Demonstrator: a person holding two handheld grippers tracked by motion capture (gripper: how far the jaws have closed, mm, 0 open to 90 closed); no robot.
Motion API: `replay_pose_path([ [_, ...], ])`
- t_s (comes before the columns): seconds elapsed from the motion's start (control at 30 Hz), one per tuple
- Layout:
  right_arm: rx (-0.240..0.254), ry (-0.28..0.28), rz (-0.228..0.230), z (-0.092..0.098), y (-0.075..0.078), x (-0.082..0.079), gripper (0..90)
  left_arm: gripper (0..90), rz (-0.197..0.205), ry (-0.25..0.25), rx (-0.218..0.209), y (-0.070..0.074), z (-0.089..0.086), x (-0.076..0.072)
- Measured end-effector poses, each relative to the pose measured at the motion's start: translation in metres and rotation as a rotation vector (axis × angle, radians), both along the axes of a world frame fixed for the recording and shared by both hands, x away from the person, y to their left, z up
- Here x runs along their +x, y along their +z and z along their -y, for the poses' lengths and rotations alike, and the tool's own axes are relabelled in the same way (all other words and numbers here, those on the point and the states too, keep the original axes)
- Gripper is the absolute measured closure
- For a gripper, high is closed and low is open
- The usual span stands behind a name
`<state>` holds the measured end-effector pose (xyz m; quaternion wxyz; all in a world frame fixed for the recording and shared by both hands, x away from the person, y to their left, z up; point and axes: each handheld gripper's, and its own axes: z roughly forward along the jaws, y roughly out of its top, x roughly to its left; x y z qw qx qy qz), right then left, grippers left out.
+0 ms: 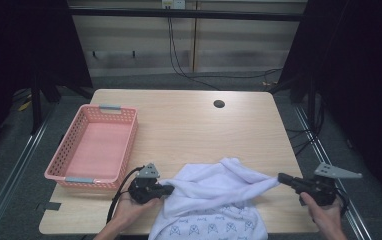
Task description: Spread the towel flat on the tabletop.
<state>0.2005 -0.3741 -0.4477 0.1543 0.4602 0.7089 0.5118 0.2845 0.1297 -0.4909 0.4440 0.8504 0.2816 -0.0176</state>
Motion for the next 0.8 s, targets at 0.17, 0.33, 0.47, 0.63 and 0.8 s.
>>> replay_pose_path([
  [0.17,0.01,-0.05,0.035,0.015,0.009,-0.004,89.9,89.9,-0.007,0.031,-0.063,0.007,-0.004,0.006],
  [0.33,-0.024,0.008,-0.004,-0.003,-0.005,0.0,89.8,74.7,0.056,-0.126,-0.115,0.029,0.004,-0.028],
  [0.47,-0.035,0.034,-0.013,-0.013,-0.006,0.005,89.8,68.1,0.016,-0.233,-0.032,0.008,0.018,-0.049],
  [0.63,-0.038,0.049,-0.02,-0.019,-0.007,0.008,89.7,59.9,0.005,-0.266,0.033,-0.003,0.03,-0.052],
  [0.8,-0.038,0.056,-0.039,-0.02,-0.012,0.013,89.7,47.0,0.025,-0.265,0.031,-0.009,0.035,-0.06],
])
